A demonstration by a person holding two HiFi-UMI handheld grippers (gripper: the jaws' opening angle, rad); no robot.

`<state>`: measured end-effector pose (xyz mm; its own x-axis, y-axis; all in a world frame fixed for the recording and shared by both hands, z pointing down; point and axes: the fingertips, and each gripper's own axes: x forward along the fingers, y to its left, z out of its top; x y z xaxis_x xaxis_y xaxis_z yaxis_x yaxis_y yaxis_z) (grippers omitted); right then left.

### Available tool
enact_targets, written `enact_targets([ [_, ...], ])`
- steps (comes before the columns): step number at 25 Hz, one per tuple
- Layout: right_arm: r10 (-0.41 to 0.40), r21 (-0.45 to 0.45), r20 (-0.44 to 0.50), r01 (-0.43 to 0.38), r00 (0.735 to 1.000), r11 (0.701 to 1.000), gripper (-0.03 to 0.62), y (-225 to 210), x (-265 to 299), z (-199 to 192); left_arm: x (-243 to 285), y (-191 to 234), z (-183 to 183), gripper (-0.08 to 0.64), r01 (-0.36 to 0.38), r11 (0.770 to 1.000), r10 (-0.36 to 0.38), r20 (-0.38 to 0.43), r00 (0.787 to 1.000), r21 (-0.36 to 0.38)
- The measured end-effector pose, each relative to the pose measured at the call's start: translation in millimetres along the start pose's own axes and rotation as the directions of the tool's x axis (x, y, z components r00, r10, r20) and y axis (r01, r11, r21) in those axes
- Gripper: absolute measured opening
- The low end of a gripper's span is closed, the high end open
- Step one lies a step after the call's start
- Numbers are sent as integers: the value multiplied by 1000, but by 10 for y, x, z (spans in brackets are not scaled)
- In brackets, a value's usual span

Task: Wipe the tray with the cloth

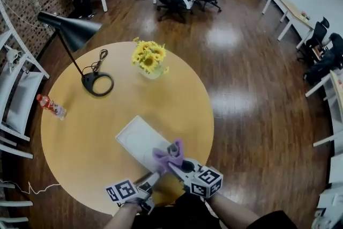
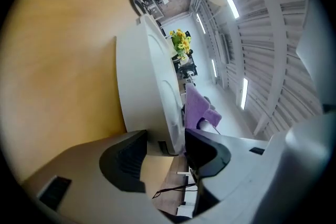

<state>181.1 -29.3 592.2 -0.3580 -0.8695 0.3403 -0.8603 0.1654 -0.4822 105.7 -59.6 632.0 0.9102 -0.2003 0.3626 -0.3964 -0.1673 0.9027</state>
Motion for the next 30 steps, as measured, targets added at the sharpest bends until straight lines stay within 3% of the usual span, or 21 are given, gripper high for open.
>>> enact_targets([
  [2, -109, 42, 68, 106, 992, 993, 87, -246, -105, 143, 196, -113, -82, 221, 42, 999, -42, -47, 998, -1],
  [5, -281, 204, 173, 245, 944, 948, 87, -689, -375, 301, 400, -300, -132, 233, 84, 995, -77, -116, 990, 55],
  [7, -344, 337, 204, 264, 917, 904, 87, -913, -494, 321, 347, -429, -77, 233, 95, 984, -77, -122, 989, 149],
  [9, -355, 423, 211, 242, 911, 873, 88, -1021, -495, 307, 177, -505, 83, 232, 87, 960, -66, -87, 994, 266],
  [10, -359, 454, 213, 233, 909, 860, 89, -1048, -462, 304, 86, -508, 238, 232, 62, 937, -48, -49, 998, 345],
  [11, -367, 479, 219, 228, 904, 848, 89, -1059, -422, 311, 6, -494, 444, 232, 19, 899, -23, 3, 1000, 438],
  [13, -397, 511, 250, 228, 883, 829, 89, -1038, -373, 328, -93, -428, 910, 232, -90, 788, 23, 117, 993, 610],
  [14, -413, 526, 272, 225, 869, 820, 89, -1025, -377, 312, -107, -383, 1125, 232, -135, 739, 36, 162, 986, 660],
  [15, -425, 546, 296, 214, 856, 810, 89, -1016, -389, 283, -97, -340, 1314, 232, -161, 712, 37, 192, 981, 684],
  [16, -431, 573, 319, 190, 844, 797, 89, -1009, -402, 242, -65, -303, 1471, 250, -163, 706, 29, 202, 979, 689],
  [18, -431, 658, 371, 94, 823, 747, 89, -997, -406, 127, 51, -229, 1670, 275, -126, 725, 11, 172, 985, 677],
  [19, -427, 715, 403, 13, 810, 699, 89, -985, -392, 51, 118, -187, 1716, 273, -102, 741, 10, 142, 990, 664],
  [22, -413, 835, 458, -222, 787, 504, 89, -879, -355, -228, 205, -112, 1752, 276, -46, 810, -3, 83, 997, 584],
  [23, -398, 846, 456, -250, 796, 471, 89, -822, -357, -300, 210, -95, 1748, 275, -34, 825, -9, 74, 997, 565],
  [25, -355, 853, 440, -261, 825, 451, 89, -695, -366, -406, 236, -90, 1720, 275, -7, 826, -21, 44, 999, 564],
  [27, -317, 858, 429, -272, 846, 436, 89, -538, -373, -502, 261, -61, 1686, 273, 13, 809, -20, 5, 1000, 587],
  [30, -332, 865, 430, -279, 839, 417, 89, -294, -409, -665, 246, -80, 1650, 273, 21, 791, -14, -15, 1000, 612],
])
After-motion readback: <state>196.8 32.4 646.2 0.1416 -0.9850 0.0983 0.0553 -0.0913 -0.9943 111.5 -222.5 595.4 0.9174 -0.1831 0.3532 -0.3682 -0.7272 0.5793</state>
